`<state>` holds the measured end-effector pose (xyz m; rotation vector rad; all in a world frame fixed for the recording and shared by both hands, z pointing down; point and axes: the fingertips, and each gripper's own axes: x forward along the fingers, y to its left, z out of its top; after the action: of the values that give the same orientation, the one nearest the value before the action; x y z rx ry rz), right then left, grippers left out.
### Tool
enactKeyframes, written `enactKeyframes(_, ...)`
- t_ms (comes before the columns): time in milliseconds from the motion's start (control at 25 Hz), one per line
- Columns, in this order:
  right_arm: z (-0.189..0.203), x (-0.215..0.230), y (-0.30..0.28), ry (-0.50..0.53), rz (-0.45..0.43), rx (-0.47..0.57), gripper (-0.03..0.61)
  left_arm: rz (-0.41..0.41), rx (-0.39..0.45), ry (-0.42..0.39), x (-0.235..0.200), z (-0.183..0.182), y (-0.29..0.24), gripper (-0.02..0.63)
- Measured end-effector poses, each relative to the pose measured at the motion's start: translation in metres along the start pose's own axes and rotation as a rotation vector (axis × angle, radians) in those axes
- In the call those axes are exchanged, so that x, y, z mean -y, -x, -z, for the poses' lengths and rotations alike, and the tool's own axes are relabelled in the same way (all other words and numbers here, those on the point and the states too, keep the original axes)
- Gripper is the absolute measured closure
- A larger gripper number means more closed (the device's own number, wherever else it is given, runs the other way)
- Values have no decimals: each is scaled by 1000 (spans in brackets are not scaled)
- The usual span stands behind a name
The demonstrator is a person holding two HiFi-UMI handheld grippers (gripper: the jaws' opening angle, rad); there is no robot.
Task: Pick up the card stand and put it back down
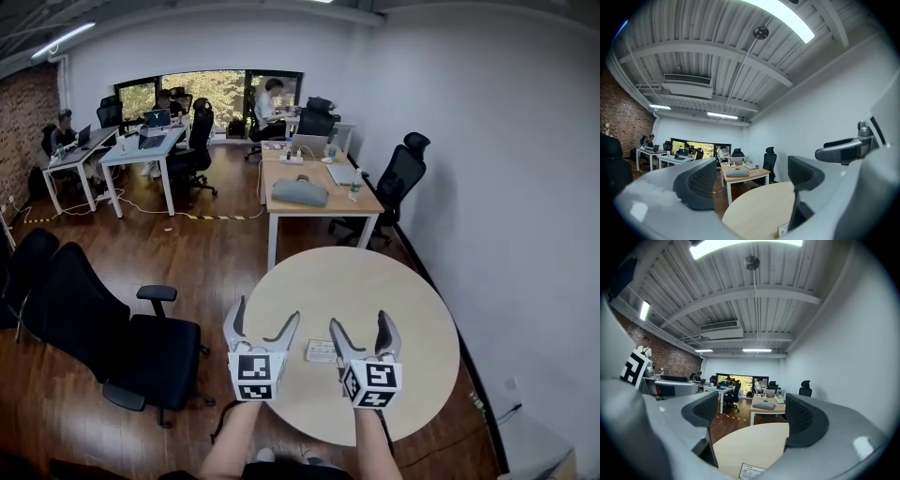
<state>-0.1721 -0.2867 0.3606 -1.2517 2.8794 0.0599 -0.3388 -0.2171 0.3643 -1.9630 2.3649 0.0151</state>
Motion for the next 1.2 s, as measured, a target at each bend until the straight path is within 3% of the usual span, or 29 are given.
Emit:
enactKeyframes(480,28,28,-15,-68,-23,-36,129,10,-38,19,23,16,-35,132)
enactKeyframes(640,35,32,-18,-71,-40,-45,129,31,-44,-13,31,19,-42,132)
enactKeyframes(920,89,39,1,-89,-60,-109,152,67,-132,40,43,74,-29,132)
enactKeyframes(1200,145,47,11,-113,-84,-229,152,147,-277,25,81,134,-23,165)
